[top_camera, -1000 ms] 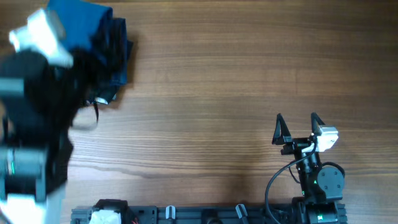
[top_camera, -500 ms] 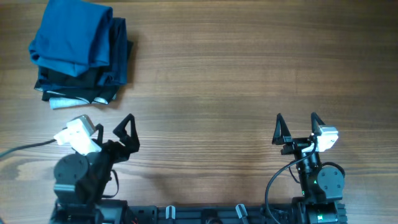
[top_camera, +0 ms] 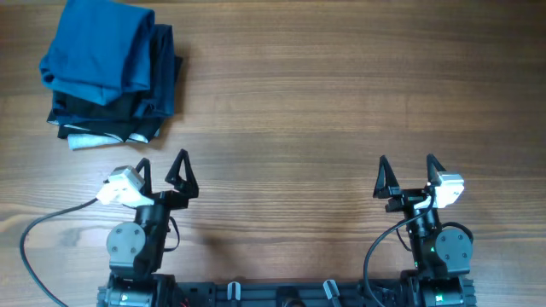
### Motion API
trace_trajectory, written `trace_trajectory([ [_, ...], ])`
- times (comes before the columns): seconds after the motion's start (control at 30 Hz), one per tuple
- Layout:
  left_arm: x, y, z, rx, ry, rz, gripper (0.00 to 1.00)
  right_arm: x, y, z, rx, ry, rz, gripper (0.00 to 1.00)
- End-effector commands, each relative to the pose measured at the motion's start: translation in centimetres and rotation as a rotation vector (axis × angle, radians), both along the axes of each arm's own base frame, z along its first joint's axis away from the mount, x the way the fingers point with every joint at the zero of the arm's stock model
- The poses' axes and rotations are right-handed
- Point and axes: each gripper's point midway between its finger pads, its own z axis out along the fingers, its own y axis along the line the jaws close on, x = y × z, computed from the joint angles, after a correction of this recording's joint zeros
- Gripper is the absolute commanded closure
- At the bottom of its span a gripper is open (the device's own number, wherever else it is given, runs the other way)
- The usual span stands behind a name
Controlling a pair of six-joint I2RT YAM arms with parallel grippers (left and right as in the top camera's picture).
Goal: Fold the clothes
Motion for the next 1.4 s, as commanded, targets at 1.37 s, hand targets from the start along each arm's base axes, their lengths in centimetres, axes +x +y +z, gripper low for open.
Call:
trace_trajectory([
  [1.37, -0.9, -0.2, -2.5, 0.608, -0.063, -0.059, 0.00, -0.1, 0.2, 0.2, -0.011, -0.012, 0.008, 0.00],
])
